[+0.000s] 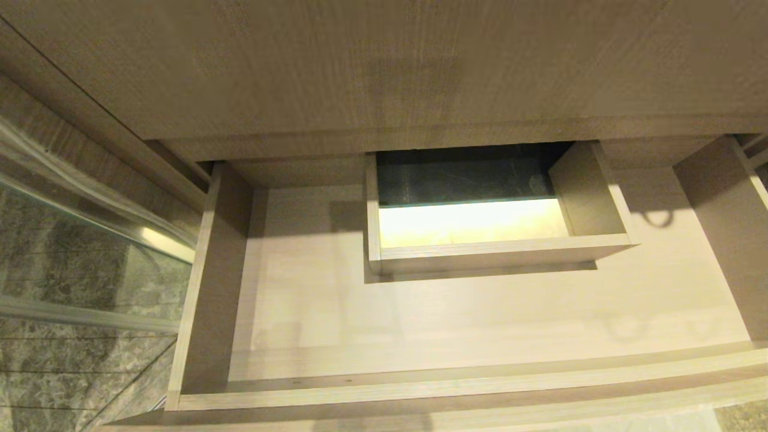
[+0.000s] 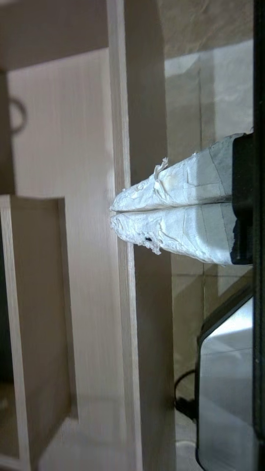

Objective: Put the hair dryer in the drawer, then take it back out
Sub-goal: Pick up the hairdryer

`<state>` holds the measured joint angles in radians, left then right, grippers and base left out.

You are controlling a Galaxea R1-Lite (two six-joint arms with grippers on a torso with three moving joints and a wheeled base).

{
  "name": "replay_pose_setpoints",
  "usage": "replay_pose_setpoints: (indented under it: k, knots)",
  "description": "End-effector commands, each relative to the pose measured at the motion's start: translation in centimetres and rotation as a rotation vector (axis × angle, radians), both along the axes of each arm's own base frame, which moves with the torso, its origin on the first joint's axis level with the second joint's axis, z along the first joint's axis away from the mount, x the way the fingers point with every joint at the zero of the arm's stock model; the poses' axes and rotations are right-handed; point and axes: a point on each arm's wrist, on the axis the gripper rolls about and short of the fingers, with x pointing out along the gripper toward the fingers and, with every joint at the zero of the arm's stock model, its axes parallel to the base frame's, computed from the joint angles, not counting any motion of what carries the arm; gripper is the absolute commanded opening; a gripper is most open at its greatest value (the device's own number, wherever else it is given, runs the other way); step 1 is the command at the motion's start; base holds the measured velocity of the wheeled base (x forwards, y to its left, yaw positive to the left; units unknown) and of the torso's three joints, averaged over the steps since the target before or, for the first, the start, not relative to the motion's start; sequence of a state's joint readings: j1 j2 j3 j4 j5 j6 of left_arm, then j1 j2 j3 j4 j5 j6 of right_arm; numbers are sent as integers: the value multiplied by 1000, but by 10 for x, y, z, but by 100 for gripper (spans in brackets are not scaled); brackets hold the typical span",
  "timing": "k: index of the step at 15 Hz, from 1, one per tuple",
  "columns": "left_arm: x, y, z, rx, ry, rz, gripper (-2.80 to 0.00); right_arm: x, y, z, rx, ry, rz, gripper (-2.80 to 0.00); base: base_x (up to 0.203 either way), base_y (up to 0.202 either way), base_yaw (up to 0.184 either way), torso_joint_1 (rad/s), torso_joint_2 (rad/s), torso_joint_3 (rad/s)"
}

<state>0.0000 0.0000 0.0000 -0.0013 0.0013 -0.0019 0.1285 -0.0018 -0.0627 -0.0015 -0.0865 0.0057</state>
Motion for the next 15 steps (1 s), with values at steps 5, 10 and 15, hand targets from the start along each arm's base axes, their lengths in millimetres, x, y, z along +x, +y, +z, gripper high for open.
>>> replay_pose_setpoints:
  k: [5,10,15]
  knots:
    - [0,0,0,0,1,0,-280,4,2,-16,-66,-49,109,-280,0,0,0,0,0,0]
    - [0,0,0,-1,1,0,-280,5,2,-18,-44,-54,109,-280,0,0,0,0,0,0]
    - [0,0,0,-1,1,0,-280,5,3,-18,-69,-55,112,-280,0,0,0,0,0,0]
